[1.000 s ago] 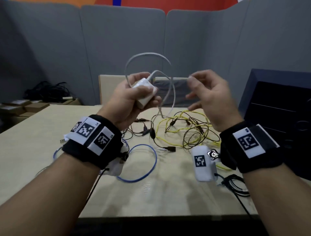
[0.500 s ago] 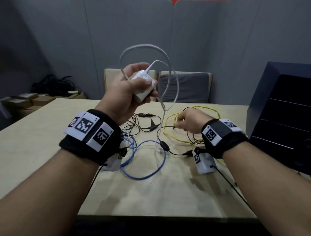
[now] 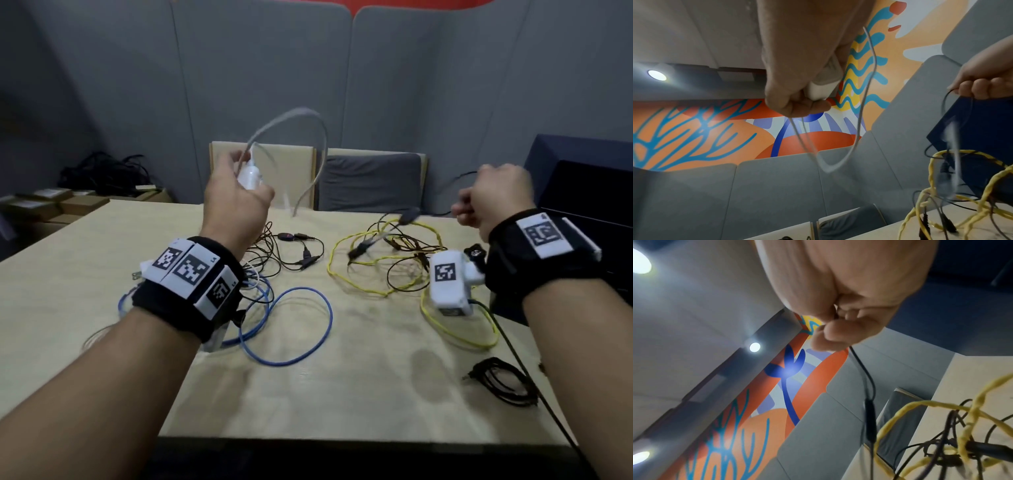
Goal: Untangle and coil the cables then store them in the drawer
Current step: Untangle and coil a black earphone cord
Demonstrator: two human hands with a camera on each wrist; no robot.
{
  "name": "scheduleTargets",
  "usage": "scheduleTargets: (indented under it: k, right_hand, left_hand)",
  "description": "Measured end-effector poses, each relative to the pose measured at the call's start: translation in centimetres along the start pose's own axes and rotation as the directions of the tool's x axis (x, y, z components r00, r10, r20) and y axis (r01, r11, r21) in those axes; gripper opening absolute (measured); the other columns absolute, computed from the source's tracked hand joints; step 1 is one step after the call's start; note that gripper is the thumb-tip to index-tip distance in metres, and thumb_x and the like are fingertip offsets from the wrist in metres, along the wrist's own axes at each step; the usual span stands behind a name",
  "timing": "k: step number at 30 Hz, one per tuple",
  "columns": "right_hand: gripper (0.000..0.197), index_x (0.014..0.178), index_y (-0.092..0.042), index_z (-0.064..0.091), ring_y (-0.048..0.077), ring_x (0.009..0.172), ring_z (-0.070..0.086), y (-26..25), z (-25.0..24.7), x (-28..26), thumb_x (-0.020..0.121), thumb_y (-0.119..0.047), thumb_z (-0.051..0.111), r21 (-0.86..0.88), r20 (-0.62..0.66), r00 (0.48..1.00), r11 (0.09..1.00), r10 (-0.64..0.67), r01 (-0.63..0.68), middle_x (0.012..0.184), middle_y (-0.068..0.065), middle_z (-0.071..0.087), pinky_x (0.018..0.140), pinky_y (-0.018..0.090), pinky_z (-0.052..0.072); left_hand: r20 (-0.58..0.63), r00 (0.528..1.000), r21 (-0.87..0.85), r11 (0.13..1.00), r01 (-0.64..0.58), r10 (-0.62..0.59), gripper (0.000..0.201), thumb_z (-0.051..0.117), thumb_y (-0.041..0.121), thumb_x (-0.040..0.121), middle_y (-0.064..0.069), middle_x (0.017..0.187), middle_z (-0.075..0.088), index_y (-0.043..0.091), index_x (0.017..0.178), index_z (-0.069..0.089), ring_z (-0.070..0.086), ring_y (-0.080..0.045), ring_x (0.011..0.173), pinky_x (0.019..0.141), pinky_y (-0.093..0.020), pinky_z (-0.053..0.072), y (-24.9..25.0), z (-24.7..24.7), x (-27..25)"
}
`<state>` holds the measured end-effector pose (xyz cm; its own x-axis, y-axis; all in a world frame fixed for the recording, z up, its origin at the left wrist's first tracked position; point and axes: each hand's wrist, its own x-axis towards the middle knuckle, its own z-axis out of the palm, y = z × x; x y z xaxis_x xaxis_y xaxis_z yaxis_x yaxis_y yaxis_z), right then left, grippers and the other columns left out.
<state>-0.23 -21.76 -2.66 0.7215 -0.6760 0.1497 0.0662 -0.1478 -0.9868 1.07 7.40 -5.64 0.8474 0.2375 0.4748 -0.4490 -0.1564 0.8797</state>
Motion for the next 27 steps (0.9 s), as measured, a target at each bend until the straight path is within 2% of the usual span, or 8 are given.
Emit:
scheduleTargets:
  k: [4,8,12,15,18,21,23,27]
  right_hand:
    - [0.025,0.109,-0.008,0.041,0.011,0.034,0.056,0.3,-0.8,0.7,0.106,-0.027,0.025,0.105,-0.051,0.996,0.991,-0.073,0.078,0.071,0.009,0.058,0.032,0.017,0.038]
    - [0.016,0.107,-0.013,0.037,0.024,0.052,0.067,1.1,-0.7,0.1,0.107,-0.024,0.026,0.127,0.032,0.989,0.982,-0.142,0.136,0.087,0.012,0.069,0.041,0.026,0.048]
    - [0.026,0.126,-0.011,0.045,0.030,0.066,0.070,2.9,-0.7,-0.3,0.103,-0.023,0.046,-0.262,0.310,0.950,0.963,0.024,0.062,0.118,0.015,0.056,0.052,0.035,0.054]
    - [0.043,0.134,-0.014,0.046,0.027,0.073,0.070,2.6,-0.9,-1.2,0.097,-0.034,0.057,-0.361,0.317,0.941,0.903,-0.117,0.234,0.125,0.011,0.054,0.060,0.038,0.056]
    - [0.053,0.112,-0.016,0.058,0.028,0.084,0.070,0.8,-1.1,-4.1,0.084,-0.062,0.056,-0.144,0.506,0.821,0.912,-0.265,0.384,0.113,0.007,0.065,0.067,0.038,0.057]
    - [0.069,0.104,-0.024,0.064,0.024,0.091,0.070,-1.1,-0.9,-7.5,0.066,-0.081,0.057,0.041,0.730,0.607,0.907,-0.314,0.420,0.103,0.002,0.071,0.077,0.038,0.059]
    - [0.049,0.099,-0.028,0.065,0.026,0.091,0.069,-2.1,-0.1,-9.2,0.073,-0.069,0.066,0.025,0.785,0.528,0.867,-0.325,0.497,0.099,0.003,0.072,0.081,0.046,0.058]
    - [0.017,0.080,-0.021,0.064,0.019,0.066,0.068,-2.5,1.3,-9.6,0.093,-0.030,0.063,-0.008,0.702,0.535,0.746,-0.469,0.666,0.069,0.000,0.067,0.069,0.051,0.057]
  left_hand:
    - [0.064,0.997,0.009,0.999,0.031,-0.032,0.041,0.061,0.002,0.085,-0.008,0.111,0.056,0.025,0.116,0.048,0.059,-0.021,0.078,0.063,-0.031,0.053,-0.2,0.1,-0.2]
    - [0.216,0.976,-0.006,1.000,0.002,-0.001,0.040,0.060,0.000,0.084,-0.007,0.094,0.060,0.025,0.114,0.050,0.060,-0.024,0.076,0.065,-0.036,0.052,0.8,1.0,-1.3]
    - [0.346,0.937,-0.036,0.999,-0.038,0.048,0.041,0.066,0.009,0.076,-0.008,0.093,0.062,0.031,0.110,0.055,0.060,-0.027,0.077,0.065,-0.040,0.053,2.0,1.5,-2.2]
    - [0.400,0.914,-0.028,0.998,-0.056,0.062,0.043,0.065,0.000,0.084,-0.006,0.098,0.060,0.026,0.116,0.055,0.060,-0.027,0.079,0.066,-0.040,0.054,2.3,1.9,-2.4]
    - [0.408,0.908,-0.010,0.995,-0.104,0.099,0.042,0.065,0.000,0.085,0.000,0.095,0.057,0.024,0.119,0.053,0.058,-0.021,0.073,0.060,-0.032,0.051,2.5,2.5,-2.5]
    - [0.409,0.900,0.061,0.980,-0.189,0.148,0.042,0.063,0.006,0.088,0.008,0.093,0.055,0.027,0.122,0.051,0.053,-0.010,0.063,0.053,-0.020,0.046,2.6,3.6,-2.6]
    - [0.406,0.896,0.085,0.969,-0.232,0.179,0.044,0.064,0.010,0.087,0.006,0.099,0.058,0.029,0.124,0.048,0.054,-0.008,0.066,0.056,-0.016,0.042,2.9,4.4,-2.7]
    - [0.407,0.884,0.113,0.947,-0.301,0.232,0.050,0.064,0.016,0.086,0.003,0.109,0.057,0.027,0.130,0.043,0.055,-0.013,0.082,0.071,-0.022,0.041,3.7,5.2,-2.7]
